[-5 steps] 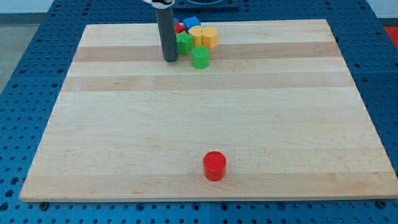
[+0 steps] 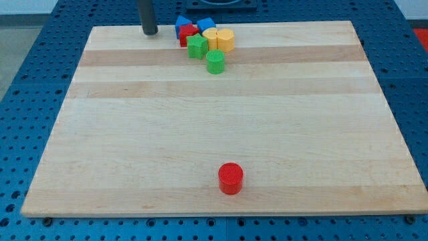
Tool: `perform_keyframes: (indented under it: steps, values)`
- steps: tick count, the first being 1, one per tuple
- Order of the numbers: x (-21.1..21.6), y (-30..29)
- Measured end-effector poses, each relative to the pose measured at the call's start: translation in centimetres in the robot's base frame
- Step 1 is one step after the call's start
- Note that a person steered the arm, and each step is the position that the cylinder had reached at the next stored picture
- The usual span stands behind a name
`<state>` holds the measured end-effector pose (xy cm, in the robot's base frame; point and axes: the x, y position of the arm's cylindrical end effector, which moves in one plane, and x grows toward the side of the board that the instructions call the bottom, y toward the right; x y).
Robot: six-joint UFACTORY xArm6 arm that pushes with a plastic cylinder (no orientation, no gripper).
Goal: Push the red star into the yellow heart
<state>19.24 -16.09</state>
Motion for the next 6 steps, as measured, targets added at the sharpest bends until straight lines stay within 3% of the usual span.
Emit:
perform_keyframes:
  steps: [4, 6]
  values:
    - [0.1, 10.6]
    - [-0.1, 12.6]
